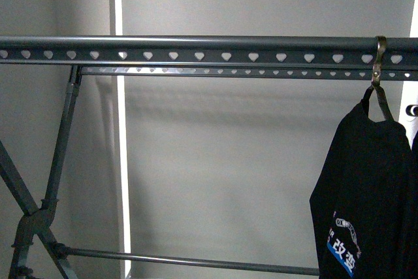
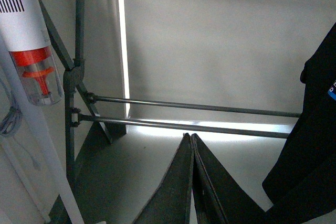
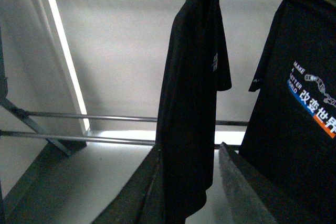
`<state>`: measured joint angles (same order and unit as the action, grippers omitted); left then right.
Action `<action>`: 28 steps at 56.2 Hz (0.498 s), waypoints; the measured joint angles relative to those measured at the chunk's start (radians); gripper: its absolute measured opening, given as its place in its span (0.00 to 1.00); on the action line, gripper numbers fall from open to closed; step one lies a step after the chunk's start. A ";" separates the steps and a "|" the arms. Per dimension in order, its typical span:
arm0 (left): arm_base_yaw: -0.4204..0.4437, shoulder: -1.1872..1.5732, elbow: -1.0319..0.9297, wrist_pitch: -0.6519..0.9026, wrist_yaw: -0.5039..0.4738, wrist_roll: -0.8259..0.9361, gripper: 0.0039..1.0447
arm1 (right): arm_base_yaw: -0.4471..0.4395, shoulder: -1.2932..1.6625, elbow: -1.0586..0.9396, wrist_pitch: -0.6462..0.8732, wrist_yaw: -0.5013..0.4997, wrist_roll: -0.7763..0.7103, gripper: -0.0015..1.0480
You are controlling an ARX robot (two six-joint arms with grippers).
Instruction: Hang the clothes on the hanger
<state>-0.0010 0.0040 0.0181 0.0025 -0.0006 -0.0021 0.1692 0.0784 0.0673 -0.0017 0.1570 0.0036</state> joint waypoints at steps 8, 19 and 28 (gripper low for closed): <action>0.000 0.000 0.000 0.000 -0.001 0.000 0.03 | -0.157 -0.029 -0.008 -0.003 -0.145 -0.002 0.07; 0.000 0.000 0.000 0.000 0.000 0.000 0.03 | -0.166 -0.070 -0.053 -0.001 -0.158 -0.004 0.02; 0.000 0.000 0.000 0.000 0.000 0.000 0.03 | -0.166 -0.074 -0.061 -0.002 -0.158 -0.004 0.02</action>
<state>-0.0010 0.0040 0.0181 0.0025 -0.0010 -0.0017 0.0029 0.0044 0.0063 -0.0036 -0.0006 -0.0006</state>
